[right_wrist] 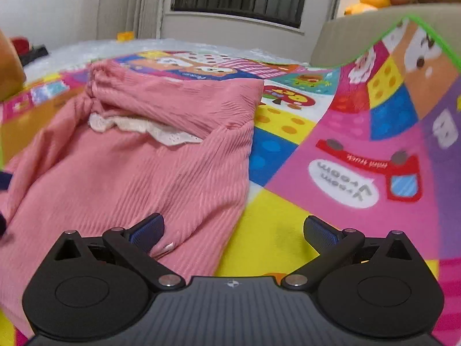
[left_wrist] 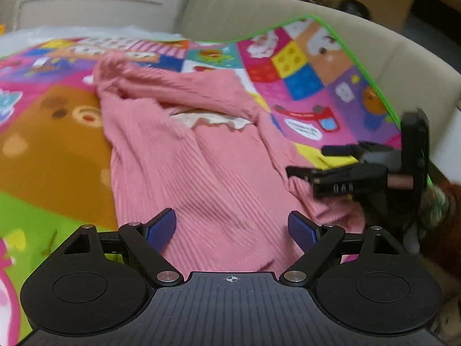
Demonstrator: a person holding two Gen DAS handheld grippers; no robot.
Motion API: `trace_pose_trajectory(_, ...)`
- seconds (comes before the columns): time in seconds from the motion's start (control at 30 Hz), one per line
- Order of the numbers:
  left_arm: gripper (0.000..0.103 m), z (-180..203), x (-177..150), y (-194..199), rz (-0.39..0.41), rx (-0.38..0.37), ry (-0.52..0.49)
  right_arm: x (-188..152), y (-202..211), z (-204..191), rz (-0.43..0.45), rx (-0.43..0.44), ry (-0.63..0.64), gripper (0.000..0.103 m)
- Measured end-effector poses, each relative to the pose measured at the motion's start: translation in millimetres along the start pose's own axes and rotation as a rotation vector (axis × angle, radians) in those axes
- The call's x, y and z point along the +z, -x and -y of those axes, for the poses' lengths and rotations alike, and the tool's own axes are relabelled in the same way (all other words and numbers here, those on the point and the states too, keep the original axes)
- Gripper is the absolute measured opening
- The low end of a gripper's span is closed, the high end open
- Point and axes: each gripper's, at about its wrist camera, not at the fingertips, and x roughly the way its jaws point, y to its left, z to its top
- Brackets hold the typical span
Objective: Fold clothes
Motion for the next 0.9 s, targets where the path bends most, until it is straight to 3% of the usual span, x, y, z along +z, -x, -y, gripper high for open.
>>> trace_pose_trajectory(0.13, 0.094, -8, 34, 11, 0.020, -0.088, 0.006, 27, 8, 16, 0.021, 0.057, 0.003, 0.103)
trace_pose_trajectory(0.3, 0.093, -28, 77, -2, 0.108, -0.071, -0.002, 65, -12, 39, 0.076, -0.040, -0.034, 0.103)
trace_pose_trajectory(0.47, 0.087, -63, 80, -60, 0.004, -0.062, 0.110, 68, -64, 39, -0.015, -0.042, 0.013, 0.103)
trace_pose_trajectory(0.6, 0.086, -62, 79, -72, -0.052, -0.050, 0.054, 67, -78, 45, -0.072, 0.005, 0.023, 0.103)
trace_pose_trajectory(0.7, 0.087, -63, 106, -42, 0.046, -0.120, 0.056, 86, -66, 47, -0.011, -0.006, 0.067, 0.103)
trace_pose_trajectory(0.8, 0.088, -70, 137, -28, 0.184, -0.055, 0.032, 110, -68, 44, 0.088, -0.055, 0.095, 0.103)
trace_pose_trajectory(0.9, 0.082, -89, 143, -55, 0.144, 0.082, 0.038, 131, -90, 44, 0.145, -0.108, 0.056, 0.103)
